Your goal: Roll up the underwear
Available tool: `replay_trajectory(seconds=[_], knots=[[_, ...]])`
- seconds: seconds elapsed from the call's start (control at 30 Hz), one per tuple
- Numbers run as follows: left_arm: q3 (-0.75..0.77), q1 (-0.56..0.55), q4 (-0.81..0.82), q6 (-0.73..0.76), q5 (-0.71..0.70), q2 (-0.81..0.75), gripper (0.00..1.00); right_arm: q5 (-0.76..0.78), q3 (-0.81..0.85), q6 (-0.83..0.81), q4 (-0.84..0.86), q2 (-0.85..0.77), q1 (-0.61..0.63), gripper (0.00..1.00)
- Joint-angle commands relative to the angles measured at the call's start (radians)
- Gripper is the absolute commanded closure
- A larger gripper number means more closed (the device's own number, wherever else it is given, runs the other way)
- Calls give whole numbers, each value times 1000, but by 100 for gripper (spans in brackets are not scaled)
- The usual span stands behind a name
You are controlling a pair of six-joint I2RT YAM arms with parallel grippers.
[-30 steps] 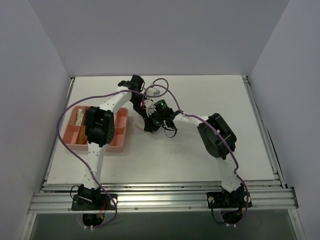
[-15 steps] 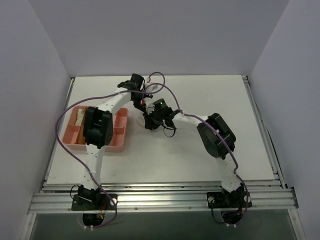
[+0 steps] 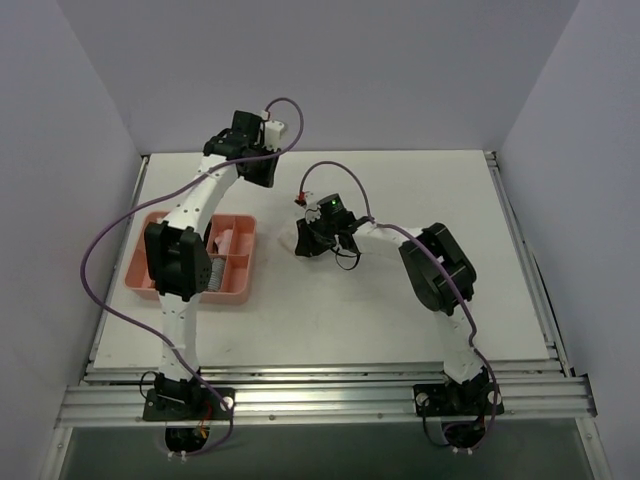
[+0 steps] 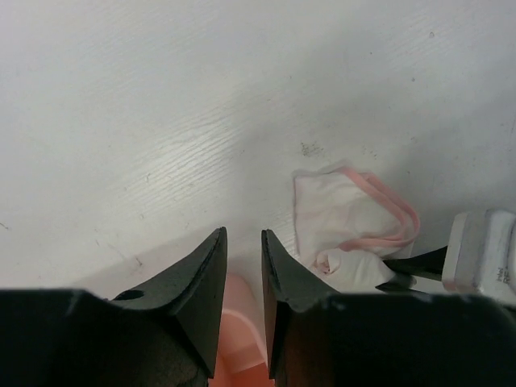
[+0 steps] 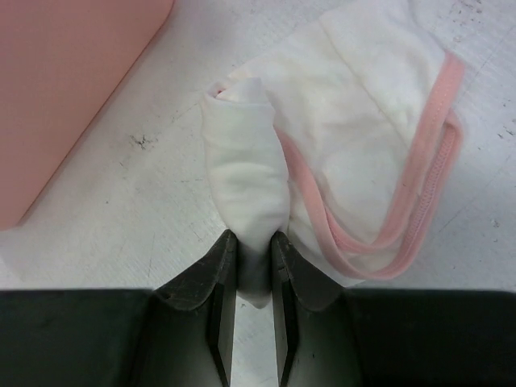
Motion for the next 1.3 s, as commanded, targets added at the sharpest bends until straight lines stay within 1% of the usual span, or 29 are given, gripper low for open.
replay_trajectory(seconds=[0.0, 0.07, 0.13, 0.2, 0.23, 0.3, 0.33, 0.37, 0.4, 0.43, 0.47, 0.53, 0.57, 0.63, 0.67, 0.7, 0.77, 0.8, 0.87, 0.9, 0.97, 1.0, 1.07, 1.17, 1.27], knots=[[-45, 7, 31, -18, 27, -34, 68, 104, -110, -13, -339, 101, -41, 100], [-56, 7, 54, -15, 39, -52, 68, 67, -118, -15, -330, 100, -51, 100], [-91, 7, 98, -9, 24, -95, 68, 64, -120, -7, -339, 104, -70, 100], [-138, 8, 154, -14, 7, -139, 68, 61, -106, -9, -383, 120, -80, 100], [-207, 11, 235, -18, 9, -193, 68, 66, -98, -9, -395, 123, -80, 100], [-278, 14, 315, -22, 21, -245, 69, 66, -83, -7, -425, 121, -83, 100], [-339, 19, 382, -18, 56, -294, 69, 55, -80, -7, -431, 117, -84, 100], [-373, 23, 418, -9, 91, -320, 69, 49, -78, -9, -441, 115, -89, 100], [-408, 33, 497, -5, 130, -343, 69, 44, -78, -12, -449, 120, -94, 100], [-443, 37, 536, 3, 223, -391, 69, 46, -75, -13, -458, 124, -100, 100], [-506, 39, 568, 15, 259, -412, 69, 62, -75, -15, -468, 127, -110, 100], [-551, 34, 634, 66, 308, -454, 70, 70, -83, -22, -489, 133, -118, 100], [-580, 33, 640, 92, 420, -460, 70, 75, -90, -26, -495, 130, -123, 100], [-585, 17, 599, 191, 472, -465, 74, 83, -116, -39, -514, 117, -126, 100], [-586, 4, 578, 233, 530, -466, 75, 84, -124, -39, -517, 114, -130, 100], [-605, -1, 562, 305, 559, -471, 76, 87, -145, -39, -521, 100, -141, 100], [-644, -4, 557, 365, 622, -497, 76, 89, -172, -39, -524, 81, -149, 100], [-696, -4, 583, 406, 676, -509, 76, 87, -199, -35, -523, 60, -152, 100], [-737, -12, 577, 457, 739, -546, 74, 86, -219, -27, -524, 42, -153, 100], [-752, -24, 564, 539, 782, -555, 74, 84, -228, -26, -526, 29, -152, 100], [-793, -45, 536, 612, 785, -572, 74, 70, -244, -21, -526, 21, -150, 100], [-803, -65, 518, 682, 777, -575, 74, 69, -245, -19, -534, 18, -150, 100], [-830, -82, 519, 747, 754, -572, 75, 61, -248, -21, -544, 14, -147, 100], [-836, -114, 493, 825, 754, -543, 74, 43, -251, -24, -555, -2, -144, 100], [-820, -159, 464, 934, 716, -494, 74, 17, -247, -33, -566, -6, -144, 100]])
